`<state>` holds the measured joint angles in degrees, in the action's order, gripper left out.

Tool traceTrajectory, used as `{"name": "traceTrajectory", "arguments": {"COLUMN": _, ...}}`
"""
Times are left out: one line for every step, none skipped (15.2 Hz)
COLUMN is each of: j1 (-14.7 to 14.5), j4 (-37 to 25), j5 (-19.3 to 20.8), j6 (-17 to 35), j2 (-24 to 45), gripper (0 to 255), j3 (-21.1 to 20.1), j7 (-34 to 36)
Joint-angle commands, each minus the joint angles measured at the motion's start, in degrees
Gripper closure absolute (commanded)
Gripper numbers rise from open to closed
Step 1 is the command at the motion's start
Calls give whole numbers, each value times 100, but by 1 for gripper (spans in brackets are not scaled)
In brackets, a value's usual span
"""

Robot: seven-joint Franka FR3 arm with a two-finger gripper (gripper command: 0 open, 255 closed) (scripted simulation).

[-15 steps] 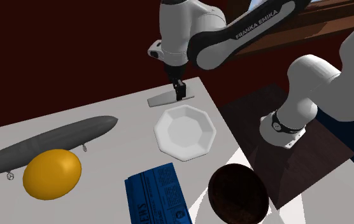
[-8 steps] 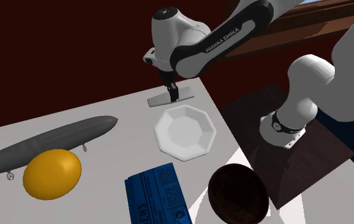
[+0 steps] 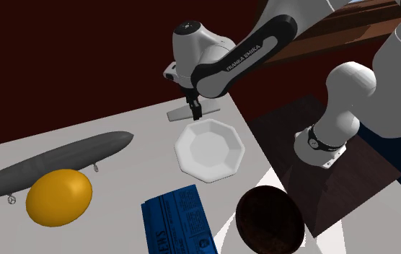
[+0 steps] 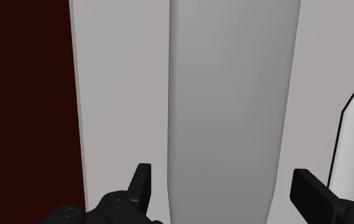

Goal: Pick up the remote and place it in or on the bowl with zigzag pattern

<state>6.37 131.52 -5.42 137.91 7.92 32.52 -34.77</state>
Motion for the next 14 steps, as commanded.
{"name": "traceTrajectory", "arguments": {"j1": 3, "j4": 4, "j5": -5, "j6": 9, "j2": 5, "gripper": 0, "j3": 1, "j7": -8}}
{"name": "traceTrajectory", "arguments": {"j1": 3, "j4": 4, "j5": -5, "j6": 9, "j2": 5, "gripper": 0, "j3": 1, "j7": -8}}
{"name": "traceTrajectory", "arguments": {"j1": 3, "j4": 4, "j5": -5, "j6": 9, "j2": 5, "gripper": 0, "j3": 1, "j7": -8}}
{"name": "traceTrajectory", "arguments": {"j1": 3, "j4": 3, "j5": -4, "j6": 8, "j2": 4, "gripper": 0, "j3": 1, "j7": -7}}
{"name": "traceTrajectory", "arguments": {"j1": 3, "j4": 3, "j5": -4, "j6": 8, "j2": 4, "gripper": 255, "j3": 1, "j7": -7}}
{"name": "traceTrajectory", "arguments": {"j1": 3, "j4": 3, "j5": -4, "j6": 8, "j2": 4, "gripper": 255, "j3": 1, "j7": -7}}
{"name": "traceTrajectory", "arguments": {"j1": 3, "j4": 4, "j5": -4, "j6": 8, "j2": 4, "gripper": 255, "j3": 1, "j7": -7}}
{"name": "traceTrajectory", "arguments": {"j1": 3, "j4": 4, "j5": -4, "j6": 8, "j2": 4, "gripper": 255, "j3": 1, "j7": -7}}
{"name": "traceTrajectory", "arguments": {"j1": 3, "j4": 4, "j5": -4, "j6": 8, "j2": 3, "gripper": 255, "j3": 1, "j7": -7}}
{"name": "traceTrajectory", "arguments": {"j1": 3, "j4": 4, "j5": -4, "j6": 8, "j2": 4, "gripper": 255, "j3": 1, "j7": -7}}
{"name": "traceTrajectory", "arguments": {"j1": 3, "j4": 4, "j5": -4, "j6": 8, "j2": 4, "gripper": 255, "j3": 1, "j7": -7}}
{"name": "traceTrajectory", "arguments": {"j1": 3, "j4": 4, "j5": -4, "j6": 8, "j2": 4, "gripper": 255, "j3": 1, "j7": -7}}
{"name": "traceTrajectory", "arguments": {"j1": 3, "j4": 4, "j5": -4, "j6": 8, "j2": 4, "gripper": 255, "j3": 1, "j7": -7}}
{"name": "traceTrajectory", "arguments": {"j1": 3, "j4": 4, "j5": -5, "j6": 9, "j2": 5, "gripper": 255, "j3": 1, "j7": -8}}
